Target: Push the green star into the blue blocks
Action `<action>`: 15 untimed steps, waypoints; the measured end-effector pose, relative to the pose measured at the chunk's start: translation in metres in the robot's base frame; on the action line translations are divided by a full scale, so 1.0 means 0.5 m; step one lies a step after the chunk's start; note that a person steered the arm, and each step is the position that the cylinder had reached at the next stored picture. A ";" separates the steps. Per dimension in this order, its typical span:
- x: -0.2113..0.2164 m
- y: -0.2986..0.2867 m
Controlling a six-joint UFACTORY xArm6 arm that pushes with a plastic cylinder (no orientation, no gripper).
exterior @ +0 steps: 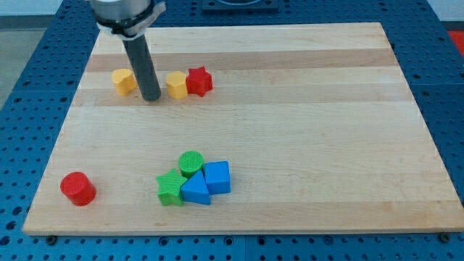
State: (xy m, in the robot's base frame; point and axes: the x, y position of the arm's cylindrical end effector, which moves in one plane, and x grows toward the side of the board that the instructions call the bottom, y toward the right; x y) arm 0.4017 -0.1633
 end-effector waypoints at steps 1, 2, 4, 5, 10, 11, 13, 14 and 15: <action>0.116 -0.050; 0.186 -0.066; 0.278 -0.066; 0.327 -0.066; 0.349 0.162; 0.366 0.177; 0.370 0.008; 0.269 -0.047; 0.133 -0.052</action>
State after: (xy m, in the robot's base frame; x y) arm 0.4681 -0.1893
